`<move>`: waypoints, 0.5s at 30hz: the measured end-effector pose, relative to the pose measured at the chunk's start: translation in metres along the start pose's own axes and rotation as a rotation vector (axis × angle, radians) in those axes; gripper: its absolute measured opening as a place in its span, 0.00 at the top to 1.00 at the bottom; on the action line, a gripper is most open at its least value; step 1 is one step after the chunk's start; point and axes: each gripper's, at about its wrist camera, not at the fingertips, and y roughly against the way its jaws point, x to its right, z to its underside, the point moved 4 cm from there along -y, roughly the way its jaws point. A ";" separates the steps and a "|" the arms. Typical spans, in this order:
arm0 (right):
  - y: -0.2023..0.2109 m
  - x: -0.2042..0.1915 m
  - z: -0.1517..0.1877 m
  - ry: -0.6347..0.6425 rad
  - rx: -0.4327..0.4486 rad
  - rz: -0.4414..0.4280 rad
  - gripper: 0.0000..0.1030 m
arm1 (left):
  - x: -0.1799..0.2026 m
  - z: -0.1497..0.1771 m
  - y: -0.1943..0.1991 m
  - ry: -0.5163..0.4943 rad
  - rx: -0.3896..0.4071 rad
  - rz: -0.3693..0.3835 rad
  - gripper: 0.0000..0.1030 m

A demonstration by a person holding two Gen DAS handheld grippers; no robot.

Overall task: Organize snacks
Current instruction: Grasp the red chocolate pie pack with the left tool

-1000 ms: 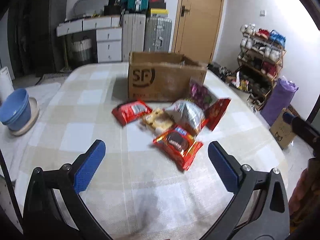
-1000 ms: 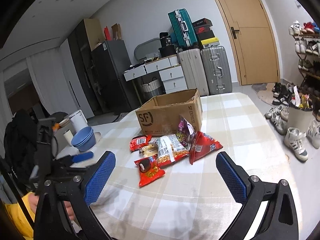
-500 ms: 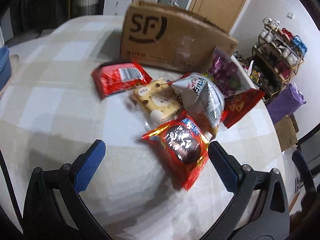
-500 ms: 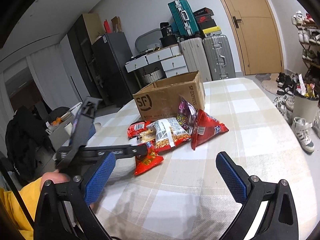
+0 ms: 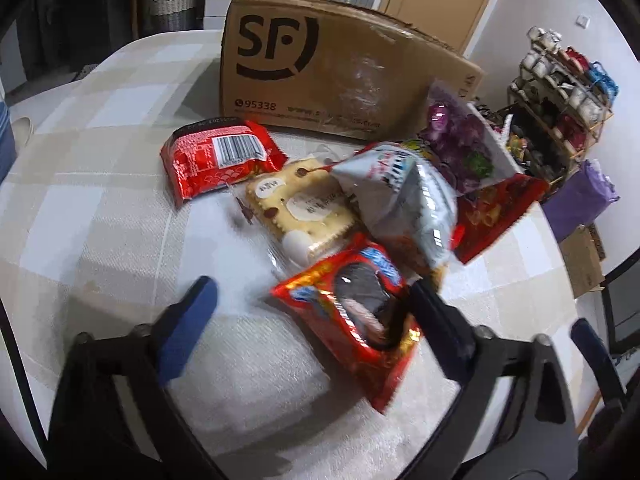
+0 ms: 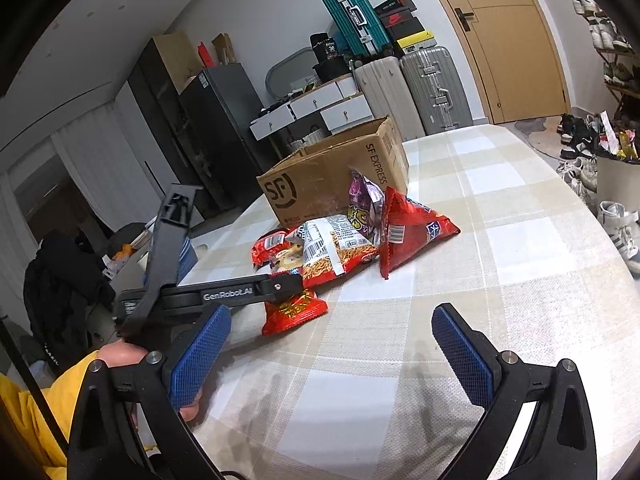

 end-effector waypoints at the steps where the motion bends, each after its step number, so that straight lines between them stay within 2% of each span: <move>1: 0.000 0.000 0.000 0.000 0.001 -0.002 0.01 | 0.004 0.000 0.002 0.000 -0.002 0.033 0.28; 2: 0.001 -0.001 0.000 0.000 0.000 -0.002 0.01 | 0.009 0.002 0.005 -0.003 -0.003 0.064 0.44; 3: 0.001 -0.001 0.000 0.001 0.001 -0.001 0.01 | 0.011 0.006 0.007 -0.014 -0.001 0.066 0.53; 4: 0.002 -0.002 0.001 0.003 0.002 -0.002 0.01 | 0.017 0.009 0.011 -0.040 0.003 0.059 0.57; 6: 0.003 -0.004 0.001 0.008 0.003 0.001 0.01 | 0.029 0.013 0.016 -0.086 0.013 0.036 0.60; 10: 0.007 -0.009 0.001 0.021 0.010 0.006 0.01 | 0.030 0.013 0.019 -0.081 0.006 0.064 0.66; 11: 0.008 -0.010 0.001 0.023 0.010 0.007 0.01 | 0.027 0.013 0.023 -0.082 0.013 0.064 0.73; 15: 0.008 -0.015 0.002 0.029 0.009 0.007 0.01 | 0.021 0.020 0.035 -0.095 0.017 0.078 0.77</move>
